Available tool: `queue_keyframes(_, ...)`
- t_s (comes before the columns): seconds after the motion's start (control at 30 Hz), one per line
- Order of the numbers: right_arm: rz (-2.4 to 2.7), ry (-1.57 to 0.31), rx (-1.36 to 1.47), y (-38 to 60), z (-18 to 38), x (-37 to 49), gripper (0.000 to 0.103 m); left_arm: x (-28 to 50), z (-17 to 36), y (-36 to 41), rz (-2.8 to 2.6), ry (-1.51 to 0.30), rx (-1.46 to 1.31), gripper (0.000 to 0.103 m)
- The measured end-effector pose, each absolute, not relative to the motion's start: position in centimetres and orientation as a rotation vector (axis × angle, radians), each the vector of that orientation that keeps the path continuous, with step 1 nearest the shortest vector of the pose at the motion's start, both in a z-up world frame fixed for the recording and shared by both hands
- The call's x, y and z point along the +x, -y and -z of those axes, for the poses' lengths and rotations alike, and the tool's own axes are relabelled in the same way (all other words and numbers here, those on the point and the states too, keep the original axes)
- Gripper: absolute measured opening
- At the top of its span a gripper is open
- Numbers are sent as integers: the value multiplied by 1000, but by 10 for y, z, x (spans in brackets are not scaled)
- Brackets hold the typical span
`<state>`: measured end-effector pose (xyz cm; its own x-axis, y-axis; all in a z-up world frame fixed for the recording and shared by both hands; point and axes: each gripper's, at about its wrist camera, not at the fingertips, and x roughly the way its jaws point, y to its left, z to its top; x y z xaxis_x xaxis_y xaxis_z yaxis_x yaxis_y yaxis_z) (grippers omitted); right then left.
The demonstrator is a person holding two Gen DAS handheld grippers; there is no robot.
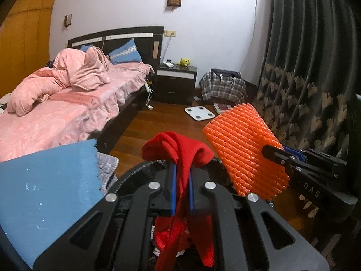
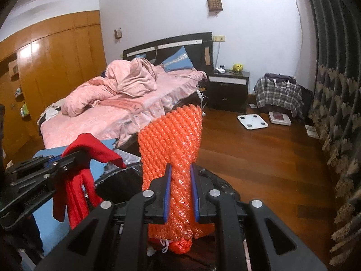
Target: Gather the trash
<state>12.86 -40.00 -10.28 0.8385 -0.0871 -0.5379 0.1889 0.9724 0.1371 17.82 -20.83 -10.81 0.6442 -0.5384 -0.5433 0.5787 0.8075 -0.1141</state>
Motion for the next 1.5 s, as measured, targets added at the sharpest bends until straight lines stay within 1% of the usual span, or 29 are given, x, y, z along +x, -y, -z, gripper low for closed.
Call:
queue_keyframes(0.13, 151, -583, 193, 405, 116, 134, 16, 187, 119, 212, 651, -625, 70, 10)
queue_keyframes(0.17, 151, -594, 192, 406, 121, 137, 16, 188, 121, 214, 655, -632, 69, 13)
queue_keyframes(0.2, 151, -602, 189, 407, 124, 138, 18, 190, 125, 214, 657, -641, 66, 16)
queue_keyframes(0.27, 157, -619, 181, 407, 130, 141, 21, 193, 128, 211, 657, -650, 53, 45)
queue_keyframes(0.3, 159, -631, 175, 407, 134, 143, 25, 193, 130, 208, 659, -650, 42, 49)
queue_keyframes(0.33, 163, -636, 172, 407, 136, 143, 32, 193, 131, 206, 658, -651, 38, 51)
queue_keyframes(0.47, 171, -645, 165, 409, 143, 142, 48, 193, 132, 194, 634, -658, 30, 62)
queue_keyframes(0.5, 172, -645, 164, 409, 144, 141, 57, 194, 132, 191, 628, -661, 27, 63)
queue_keyframes(0.53, 173, -645, 163, 410, 144, 140, 66, 194, 132, 187, 618, -664, 22, 67)
queue_keyframes(0.57, 172, -645, 161, 409, 144, 139, 70, 193, 131, 183, 609, -665, 19, 71)
queue_keyframes(0.6, 169, -647, 159, 407, 144, 138, 76, 193, 129, 176, 598, -666, 15, 72)
queue_keyframes(0.63, 166, -648, 156, 406, 143, 138, 84, 192, 128, 172, 591, -666, 13, 74)
queue_keyframes(0.73, 157, -645, 143, 400, 138, 131, 94, 188, 123, 156, 548, -669, 6, 85)
queue_keyframes(0.8, 141, -644, 141, 394, 133, 126, 97, 183, 118, 147, 526, -662, 5, 86)
queue_keyframes(0.87, 124, -639, 145, 388, 126, 120, 97, 176, 111, 134, 497, -653, 15, 91)
queue_keyframes(1.13, 60, -610, 187, 361, 88, 96, 97, 139, 84, 91, 375, -631, 37, 93)
queue_keyframes(1.33, 23, -610, 147, 328, 53, 77, 97, 110, 64, 70, 338, -613, 37, 95)
queue_keyframes(1.4, 10, -607, 141, 321, 44, 71, 97, 102, 56, 64, 325, -601, 32, 97)
queue_keyframes(1.5, -5, -597, 137, 310, 29, 61, 97, 90, 43, 58, 293, -589, 34, 98)
